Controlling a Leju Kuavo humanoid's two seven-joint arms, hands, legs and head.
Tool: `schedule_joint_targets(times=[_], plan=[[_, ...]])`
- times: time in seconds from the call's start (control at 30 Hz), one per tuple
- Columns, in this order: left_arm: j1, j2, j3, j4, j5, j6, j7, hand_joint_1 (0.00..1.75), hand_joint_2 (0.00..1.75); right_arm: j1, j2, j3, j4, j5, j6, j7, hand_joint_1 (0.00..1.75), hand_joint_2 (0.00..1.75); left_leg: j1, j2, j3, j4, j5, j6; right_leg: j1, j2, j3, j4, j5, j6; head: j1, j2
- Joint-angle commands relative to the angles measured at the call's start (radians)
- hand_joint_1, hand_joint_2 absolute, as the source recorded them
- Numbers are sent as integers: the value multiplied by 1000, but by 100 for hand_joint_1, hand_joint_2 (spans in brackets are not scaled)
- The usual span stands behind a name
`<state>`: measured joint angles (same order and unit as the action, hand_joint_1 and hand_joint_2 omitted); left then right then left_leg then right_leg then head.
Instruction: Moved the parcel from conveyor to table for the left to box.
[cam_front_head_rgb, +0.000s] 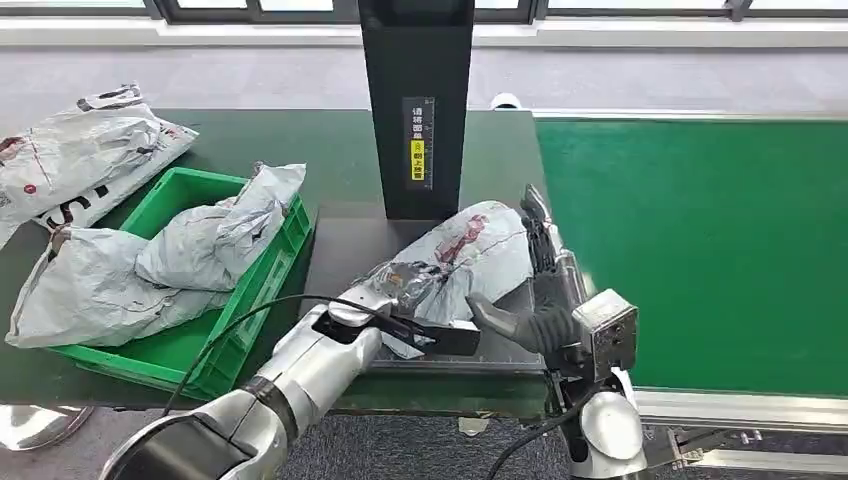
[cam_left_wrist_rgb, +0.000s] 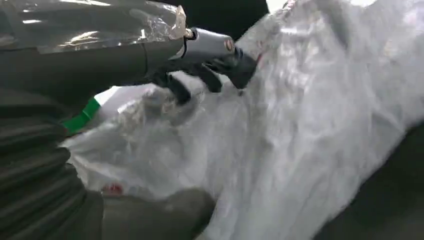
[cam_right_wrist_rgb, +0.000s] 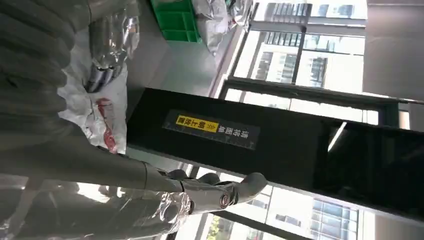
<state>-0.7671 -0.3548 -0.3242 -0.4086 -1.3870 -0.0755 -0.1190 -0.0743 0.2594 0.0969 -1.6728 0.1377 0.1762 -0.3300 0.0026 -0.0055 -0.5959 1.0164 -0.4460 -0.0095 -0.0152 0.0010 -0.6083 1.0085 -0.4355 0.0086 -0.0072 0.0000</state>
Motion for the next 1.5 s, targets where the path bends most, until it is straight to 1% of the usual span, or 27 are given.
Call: schedule_joint_targets(times=[0.03,0.17,0.27,0.33,0.47,0.53,0.7,0.73,0.87,0.93,0.97,1.03,1.13,1.17,1.2,1.23,1.27,1.4,1.43,1.5], plan=[[-21,6,-84,87,50,-18,-14,175,175,-21,24,-106,11,1,-4,15,0,175,0,0,1,-1,0,0,0,-1,1,-1,0,0,0,0],[-25,6,-107,95,78,-23,-27,175,175,-35,24,-111,24,2,-6,17,0,175,0,1,2,-2,0,0,0,0,2,-2,0,-1,0,0],[-27,6,-159,110,117,-41,-40,175,175,-48,21,-109,40,2,-12,17,0,175,1,0,3,-3,0,0,1,0,3,-3,0,-1,0,0],[-24,6,-190,118,130,-46,-43,175,175,-49,19,-107,42,0,-18,13,0,175,1,1,3,-2,0,0,1,0,3,-3,1,-1,0,0],[-19,7,-203,127,136,-36,-42,175,175,-32,9,-104,36,-4,-30,4,0,175,1,0,3,-2,0,0,1,0,3,-3,0,-1,0,0],[-23,14,-200,124,131,19,12,175,175,-14,-1,-105,25,-9,-48,-9,0,175,1,0,2,-2,0,0,1,0,2,-3,0,-1,0,0],[-65,47,-150,105,156,120,68,175,175,28,-54,-88,24,-32,-78,-45,0,175,1,0,3,-4,1,0,2,-1,4,-5,1,-1,0,0],[-75,55,-140,96,158,148,78,175,175,40,-66,-86,20,-42,-84,-51,0,175,1,0,1,-2,0,0,1,-1,2,-2,0,-1,0,0],[-77,56,-140,96,159,146,78,175,175,41,-67,-86,19,-43,-84,-52,0,175,1,1,1,-2,0,0,1,1,1,-2,1,-1,0,0],[-82,66,-119,72,155,248,119,175,175,57,-71,-80,-2,-55,-95,-50,0,175,1,0,1,-2,0,0,1,0,1,-2,0,-1,0,0],[-92,72,-94,54,166,300,125,175,175,67,-71,-80,-14,-58,-99,-48,0,175,1,0,0,0,0,0,1,0,0,-1,0,-1,0,0],[-108,87,-61,8,166,351,134,175,175,86,-66,-83,-41,-60,-105,-42,0,175,1,1,-1,0,0,0,1,0,-1,0,0,-1,0,0],[-112,113,-1,-142,147,436,166,175,175,111,-51,-96,-78,-53,-118,-28,0,175,1,0,-2,1,0,0,1,0,-2,0,0,-1,0,0],[-115,117,8,-168,146,429,168,175,175,114,-50,-97,-81,-53,-118,-28,0,175,1,0,-3,1,0,-1,1,0,-3,0,0,-1,0,0],[-105,126,24,-227,128,459,186,175,175,118,-48,-98,-84,-48,-122,-26,0,175,1,1,-2,1,0,0,1,1,-3,0,0,-1,0,0],[-91,134,58,-299,133,456,185,175,175,124,-49,-98,-87,-46,-125,-25,0,175,1,1,-2,1,0,0,1,0,-2,0,0,-1,0,0],[-80,138,66,-339,130,442,183,175,175,125,-49,-99,-88,-46,-125,-25,0,175,1,2,-1,0,-1,0,2,2,-2,-1,0,-1,0,0],[-65,136,72,-352,126,457,182,175,175,124,-49,-100,-86,-44,-128,-26,0,175,1,2,-1,-1,0,0,1,2,-2,-1,0,-1,0,0],[-59,139,85,-380,118,497,187,175,175,128,-49,-100,-86,-42,-133,-26,0,175,0,2,1,-2,0,0,1,2,0,-2,0,-1,0,0],[-42,151,110,-456,125,499,183,175,175,140,-49,-102,-89,-40,-139,-27,0,175,1,2,0,-2,0,0,1,2,-1,-2,0,-1,0,0]])
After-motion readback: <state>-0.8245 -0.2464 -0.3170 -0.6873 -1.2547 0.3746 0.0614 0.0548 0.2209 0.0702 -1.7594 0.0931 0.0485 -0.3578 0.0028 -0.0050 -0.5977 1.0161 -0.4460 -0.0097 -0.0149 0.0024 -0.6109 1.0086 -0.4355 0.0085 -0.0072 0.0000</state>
